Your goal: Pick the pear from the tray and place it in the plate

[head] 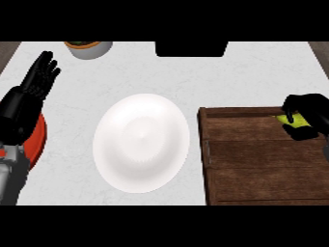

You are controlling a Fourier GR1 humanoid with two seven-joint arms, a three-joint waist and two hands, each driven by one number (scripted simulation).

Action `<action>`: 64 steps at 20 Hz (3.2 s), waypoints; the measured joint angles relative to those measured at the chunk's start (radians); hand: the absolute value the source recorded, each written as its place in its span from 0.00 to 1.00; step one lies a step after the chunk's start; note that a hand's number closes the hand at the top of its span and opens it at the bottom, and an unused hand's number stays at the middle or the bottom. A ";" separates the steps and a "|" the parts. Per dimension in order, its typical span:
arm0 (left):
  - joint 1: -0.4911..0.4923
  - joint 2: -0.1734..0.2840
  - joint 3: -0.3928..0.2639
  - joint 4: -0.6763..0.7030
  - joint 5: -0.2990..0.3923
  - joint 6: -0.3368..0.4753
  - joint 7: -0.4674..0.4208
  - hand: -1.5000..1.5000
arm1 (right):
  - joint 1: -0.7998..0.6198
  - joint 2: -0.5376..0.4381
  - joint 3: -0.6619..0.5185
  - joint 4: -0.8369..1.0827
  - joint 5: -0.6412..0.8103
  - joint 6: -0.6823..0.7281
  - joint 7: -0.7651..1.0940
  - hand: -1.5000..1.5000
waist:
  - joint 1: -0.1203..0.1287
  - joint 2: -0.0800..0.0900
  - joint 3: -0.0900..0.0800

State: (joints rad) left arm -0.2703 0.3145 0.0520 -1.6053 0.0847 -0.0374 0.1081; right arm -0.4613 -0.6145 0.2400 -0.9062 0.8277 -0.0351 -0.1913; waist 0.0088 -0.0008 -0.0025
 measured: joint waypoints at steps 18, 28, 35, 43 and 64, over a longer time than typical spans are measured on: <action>0.033 -0.013 0.023 -0.024 -0.015 0.000 0.010 0.50 | 0.079 0.129 -0.095 -0.592 -0.367 0.216 -0.075 1.00 | -0.024 -0.006 0.002; 0.017 -0.021 0.030 -0.014 -0.025 -0.025 0.008 0.50 | 0.008 0.361 0.052 -0.775 -0.317 0.280 0.224 1.00 | -0.007 -0.001 0.002; -0.005 -0.035 0.035 0.015 -0.038 -0.032 -0.006 0.50 | -0.083 0.545 0.154 -0.658 -0.247 0.258 0.340 1.00 | -0.003 0.001 0.002; 0.000 -0.037 0.042 0.000 -0.038 -0.050 -0.001 0.50 | -0.235 0.604 0.325 -0.347 -0.239 0.012 0.389 1.00 | 0.009 0.003 0.002; -0.060 -0.067 0.018 0.031 -0.049 -0.069 -0.003 0.50 | -0.434 0.615 0.614 -0.008 -0.865 -0.430 0.264 0.00 | 0.068 0.016 0.003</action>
State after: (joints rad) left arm -0.3303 0.2477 0.0705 -1.5739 0.0359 -0.1063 0.1053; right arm -0.8954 0.0000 0.8539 -0.9145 -0.0375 -0.4647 0.0723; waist 0.0765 0.0147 0.0004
